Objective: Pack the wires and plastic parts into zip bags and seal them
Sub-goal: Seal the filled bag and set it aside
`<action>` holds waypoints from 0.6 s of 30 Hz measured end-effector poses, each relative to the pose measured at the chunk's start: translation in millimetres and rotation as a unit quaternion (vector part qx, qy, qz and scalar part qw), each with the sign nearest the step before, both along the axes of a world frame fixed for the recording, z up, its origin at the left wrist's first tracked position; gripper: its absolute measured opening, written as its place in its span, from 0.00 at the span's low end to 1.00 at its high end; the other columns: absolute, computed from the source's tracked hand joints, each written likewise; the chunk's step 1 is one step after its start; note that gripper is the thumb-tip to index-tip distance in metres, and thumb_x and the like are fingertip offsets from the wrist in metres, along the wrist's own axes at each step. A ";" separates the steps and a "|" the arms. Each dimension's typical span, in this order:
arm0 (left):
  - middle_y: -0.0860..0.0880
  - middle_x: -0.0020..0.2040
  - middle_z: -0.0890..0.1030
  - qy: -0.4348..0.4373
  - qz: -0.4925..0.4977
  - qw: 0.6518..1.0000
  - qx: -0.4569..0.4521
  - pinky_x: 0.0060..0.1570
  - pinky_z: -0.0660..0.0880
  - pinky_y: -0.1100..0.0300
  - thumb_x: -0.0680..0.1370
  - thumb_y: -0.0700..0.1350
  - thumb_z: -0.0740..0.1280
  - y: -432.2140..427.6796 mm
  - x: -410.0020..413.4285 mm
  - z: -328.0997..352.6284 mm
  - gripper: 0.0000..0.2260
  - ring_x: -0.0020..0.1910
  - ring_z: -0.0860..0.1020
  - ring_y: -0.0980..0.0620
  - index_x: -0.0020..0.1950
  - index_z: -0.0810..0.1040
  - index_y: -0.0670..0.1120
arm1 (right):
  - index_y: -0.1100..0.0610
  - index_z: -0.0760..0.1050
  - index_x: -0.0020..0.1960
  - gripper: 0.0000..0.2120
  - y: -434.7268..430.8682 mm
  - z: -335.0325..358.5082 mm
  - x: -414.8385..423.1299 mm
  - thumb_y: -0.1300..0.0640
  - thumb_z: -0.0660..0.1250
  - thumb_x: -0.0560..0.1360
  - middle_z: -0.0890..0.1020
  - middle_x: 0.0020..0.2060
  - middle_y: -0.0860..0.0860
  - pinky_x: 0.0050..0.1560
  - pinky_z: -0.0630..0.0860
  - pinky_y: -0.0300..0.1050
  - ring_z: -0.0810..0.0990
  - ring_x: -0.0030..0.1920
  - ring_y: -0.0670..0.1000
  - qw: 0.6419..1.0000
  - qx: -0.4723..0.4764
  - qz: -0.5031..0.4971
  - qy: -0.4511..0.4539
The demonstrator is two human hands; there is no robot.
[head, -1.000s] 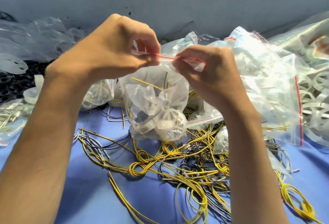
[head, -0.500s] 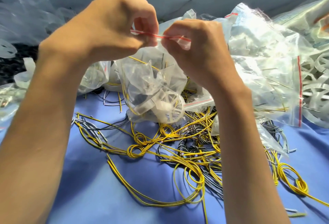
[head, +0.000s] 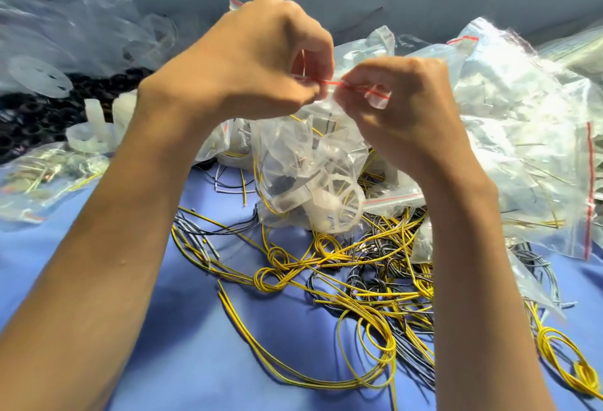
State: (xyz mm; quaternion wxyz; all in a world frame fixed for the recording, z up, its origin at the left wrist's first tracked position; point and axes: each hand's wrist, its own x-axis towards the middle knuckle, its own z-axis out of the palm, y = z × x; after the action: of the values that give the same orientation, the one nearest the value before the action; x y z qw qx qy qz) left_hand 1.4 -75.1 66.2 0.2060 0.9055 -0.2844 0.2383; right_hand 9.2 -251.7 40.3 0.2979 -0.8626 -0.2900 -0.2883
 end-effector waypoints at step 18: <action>0.53 0.37 0.81 0.000 0.005 1.000 -0.023 0.39 0.76 0.51 0.71 0.42 0.73 -2.1 7.0 -3.9 0.04 0.36 0.77 0.55 0.42 0.82 0.51 | 0.54 0.83 0.43 0.07 2.2 -3.3 4.3 0.56 0.66 0.70 0.83 0.36 0.52 0.43 0.77 0.55 0.80 0.41 0.56 0.999 0.028 -0.025 0.020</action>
State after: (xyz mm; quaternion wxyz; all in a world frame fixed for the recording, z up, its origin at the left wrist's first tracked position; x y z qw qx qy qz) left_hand 8.4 -77.3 62.3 0.2258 0.9019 -0.2745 0.2454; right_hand 13.4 -249.5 37.0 0.3206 -0.8665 -0.2542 -0.2858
